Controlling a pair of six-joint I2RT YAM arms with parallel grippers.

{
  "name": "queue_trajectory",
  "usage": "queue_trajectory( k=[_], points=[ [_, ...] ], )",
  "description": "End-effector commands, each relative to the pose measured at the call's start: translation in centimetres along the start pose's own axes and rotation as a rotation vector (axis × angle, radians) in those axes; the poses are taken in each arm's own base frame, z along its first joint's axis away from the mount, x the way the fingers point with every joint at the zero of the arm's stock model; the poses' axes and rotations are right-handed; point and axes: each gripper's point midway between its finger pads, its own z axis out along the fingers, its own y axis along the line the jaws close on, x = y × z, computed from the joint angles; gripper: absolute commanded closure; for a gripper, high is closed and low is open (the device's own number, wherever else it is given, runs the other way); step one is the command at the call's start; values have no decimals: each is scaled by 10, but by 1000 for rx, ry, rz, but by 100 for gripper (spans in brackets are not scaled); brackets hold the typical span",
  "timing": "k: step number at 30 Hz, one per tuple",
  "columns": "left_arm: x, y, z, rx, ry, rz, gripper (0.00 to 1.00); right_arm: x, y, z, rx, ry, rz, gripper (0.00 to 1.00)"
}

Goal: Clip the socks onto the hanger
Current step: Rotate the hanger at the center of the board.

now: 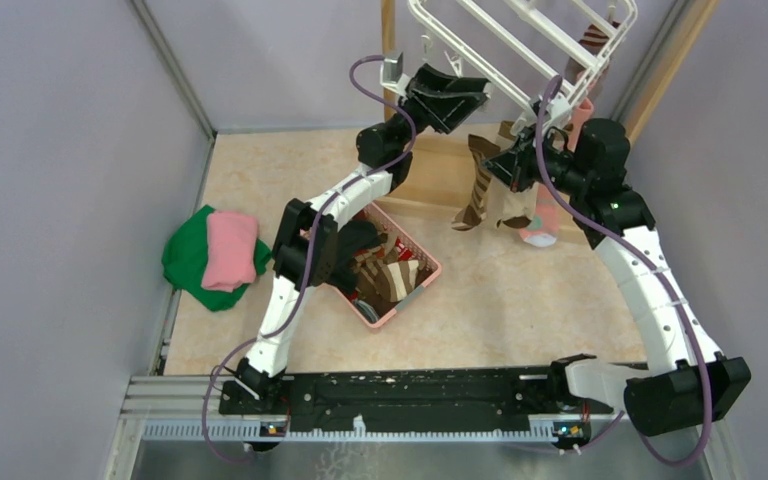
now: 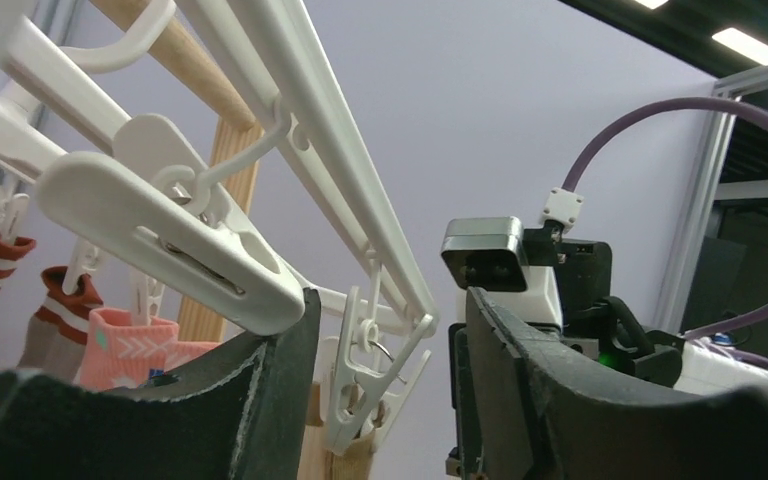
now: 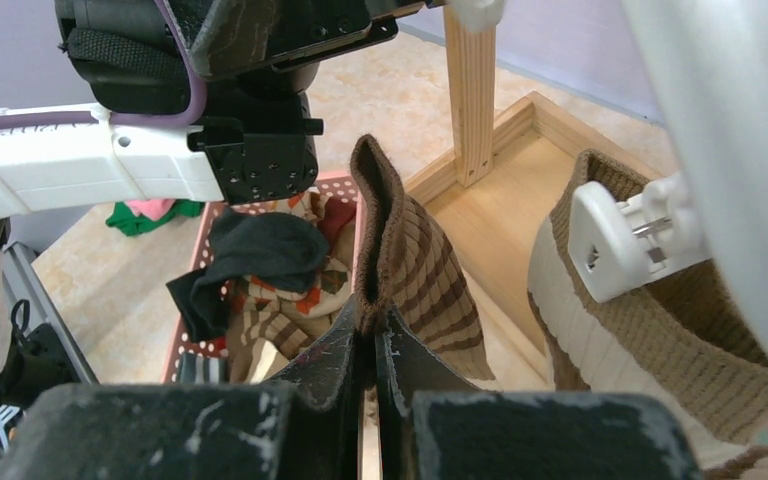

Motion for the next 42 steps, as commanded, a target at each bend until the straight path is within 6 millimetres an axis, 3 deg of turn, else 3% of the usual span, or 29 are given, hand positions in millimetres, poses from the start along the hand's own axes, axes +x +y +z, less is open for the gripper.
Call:
queue_trajectory(
  k=[1, 12, 26, 33, 42],
  points=[
    [-7, -19, 9, 46, 12, 96, 36, -15, 7, -12, -20, -50, -59, 100],
    [-4, -30, -7, 79, 19, 222, 16, -11, 9, -16, -44, -39, -85, 100],
    [-6, -59, -75, 36, 139, 408, 14, -3, 7, -19, -50, -21, -106, 100],
    [-5, -69, -75, 35, 286, 523, 14, -4, 3, -21, -36, -22, -103, 100],
    [-6, -78, -57, 130, 451, 597, 20, -2, -10, -29, 16, -14, -134, 100]
  ],
)
